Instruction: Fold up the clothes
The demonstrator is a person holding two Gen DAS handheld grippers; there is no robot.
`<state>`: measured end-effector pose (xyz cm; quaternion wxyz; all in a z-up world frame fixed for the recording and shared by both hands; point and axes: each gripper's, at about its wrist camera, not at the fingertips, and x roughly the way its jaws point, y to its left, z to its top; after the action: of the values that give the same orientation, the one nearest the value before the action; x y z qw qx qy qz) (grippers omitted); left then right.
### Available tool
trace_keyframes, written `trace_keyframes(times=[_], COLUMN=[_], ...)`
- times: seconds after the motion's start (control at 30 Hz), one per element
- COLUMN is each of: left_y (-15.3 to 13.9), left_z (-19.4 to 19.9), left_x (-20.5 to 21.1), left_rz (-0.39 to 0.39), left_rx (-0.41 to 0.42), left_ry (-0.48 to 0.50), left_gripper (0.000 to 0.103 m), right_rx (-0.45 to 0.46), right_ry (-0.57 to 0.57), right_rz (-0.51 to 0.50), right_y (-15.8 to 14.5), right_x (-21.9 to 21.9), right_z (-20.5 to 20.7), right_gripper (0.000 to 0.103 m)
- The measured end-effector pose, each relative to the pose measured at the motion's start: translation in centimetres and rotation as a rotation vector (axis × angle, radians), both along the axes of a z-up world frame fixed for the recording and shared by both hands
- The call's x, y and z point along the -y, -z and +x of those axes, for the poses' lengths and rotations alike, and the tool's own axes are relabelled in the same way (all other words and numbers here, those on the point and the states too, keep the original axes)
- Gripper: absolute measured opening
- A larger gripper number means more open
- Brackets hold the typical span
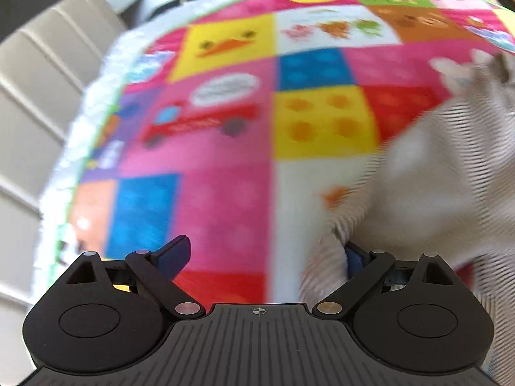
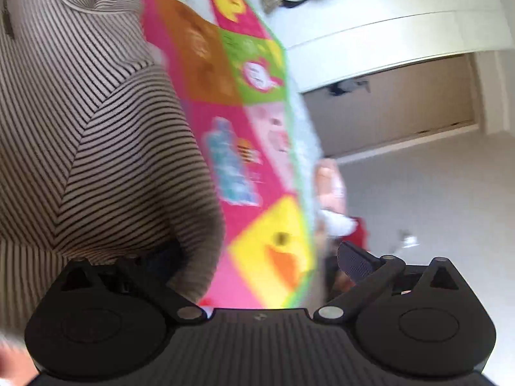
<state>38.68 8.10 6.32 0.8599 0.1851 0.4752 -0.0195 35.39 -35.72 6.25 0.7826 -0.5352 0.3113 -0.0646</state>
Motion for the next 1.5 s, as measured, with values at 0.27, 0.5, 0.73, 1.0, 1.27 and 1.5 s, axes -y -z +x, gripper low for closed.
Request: trace_keyframes(times=[0.27, 0.5, 0.73, 1.0, 1.27, 1.5], left_y=[-2.9, -3.6, 0.4, 2.3, 3.3, 3.4], left_z=[-0.4, -4.2, -8.5, -8.8, -8.2, -8.6], left_x=[0.7, 5.5, 11.1, 9.7, 10.5, 10.7], left_rz=[0.010, -0.619, -0.723, -0.792, -0.803, -0.802], left_rx=[0.072, -0.134, -0.303, -0.374, -0.379, -0.354], left_ry=[-0.004, 0.100, 0.130, -0.028, -0.055, -0.051], left_gripper=[0.097, 0.099, 0.100, 0.100, 0.101, 0.102], right_rx=[0.014, -0.220, 0.019, -0.141, -0.213, -0.016], right_ry=[0.178, 0.237, 0.058, 0.265, 0.212, 0.189], right_rz=[0.456, 0.629, -0.250, 0.785, 0.305, 0.308], right_y=[-5.6, -3.6, 2.6, -4.7, 1.9, -1.9], right_x=[1.1, 1.8, 3.3, 4.5, 2.0, 3.6], right_z=[2.9, -3.2, -5.2, -4.3, -4.7, -4.7], right_gripper=[0.103, 0.103, 0.103, 0.103, 0.103, 0.103])
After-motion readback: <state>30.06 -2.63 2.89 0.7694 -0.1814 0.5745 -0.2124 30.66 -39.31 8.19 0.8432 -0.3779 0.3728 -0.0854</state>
